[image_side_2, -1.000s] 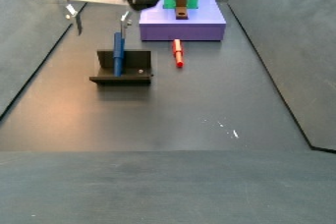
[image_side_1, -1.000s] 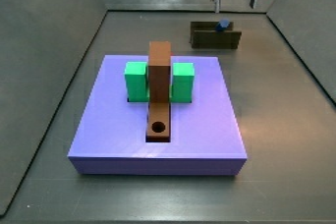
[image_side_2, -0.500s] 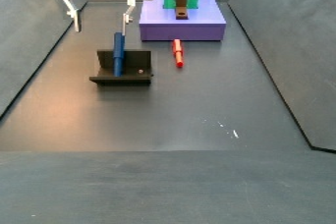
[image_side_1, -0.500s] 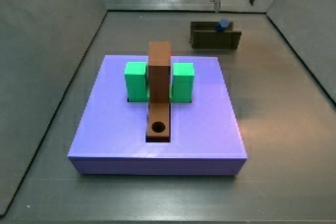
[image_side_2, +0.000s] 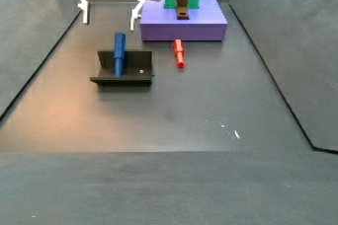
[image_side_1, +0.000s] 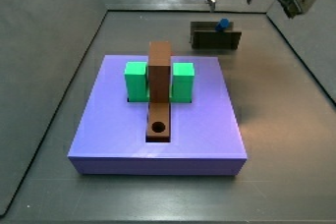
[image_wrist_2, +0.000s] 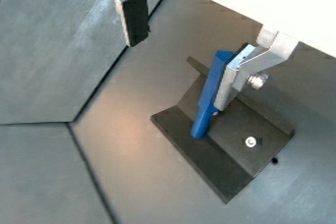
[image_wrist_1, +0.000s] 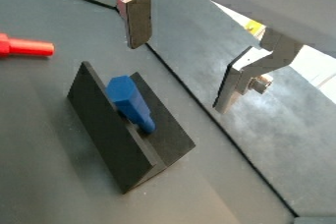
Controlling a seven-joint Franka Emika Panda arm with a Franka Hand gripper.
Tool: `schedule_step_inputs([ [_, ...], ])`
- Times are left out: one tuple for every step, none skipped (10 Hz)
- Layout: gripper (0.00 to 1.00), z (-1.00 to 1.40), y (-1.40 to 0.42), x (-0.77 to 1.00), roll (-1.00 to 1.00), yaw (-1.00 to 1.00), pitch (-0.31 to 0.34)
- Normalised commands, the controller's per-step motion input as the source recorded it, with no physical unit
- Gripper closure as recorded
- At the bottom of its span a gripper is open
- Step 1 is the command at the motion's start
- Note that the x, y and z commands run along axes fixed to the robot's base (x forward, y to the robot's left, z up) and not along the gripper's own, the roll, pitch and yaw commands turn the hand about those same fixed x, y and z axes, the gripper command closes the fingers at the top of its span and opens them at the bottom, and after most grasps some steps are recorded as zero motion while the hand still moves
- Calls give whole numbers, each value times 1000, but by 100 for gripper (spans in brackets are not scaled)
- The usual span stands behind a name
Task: Pick up the blue object. Move up. Place the blue object on the fixture. Regrasp the blue object. Move to above the board. Insert the blue object.
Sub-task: Regrasp the blue object.
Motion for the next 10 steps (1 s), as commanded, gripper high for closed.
schedule_step_inputs([
  [0, -257, 0, -80, 243, 0, 120],
  [0, -331, -57, -114, 703, 46, 306],
  [0, -283, -117, 0, 763, 114, 434],
  [0, -297, -160, 0, 734, 94, 471],
  [0, -320, -157, 46, 431, 146, 391],
  [0, -189, -200, 177, 0, 126, 200],
  [0, -160, -17, 194, -343, 120, 37],
  [0, -229, 23, 14, -343, 140, 37],
  [0, -237, 74, 0, -331, 60, 29],
  [0, -283, 43, -17, -360, 23, 20],
])
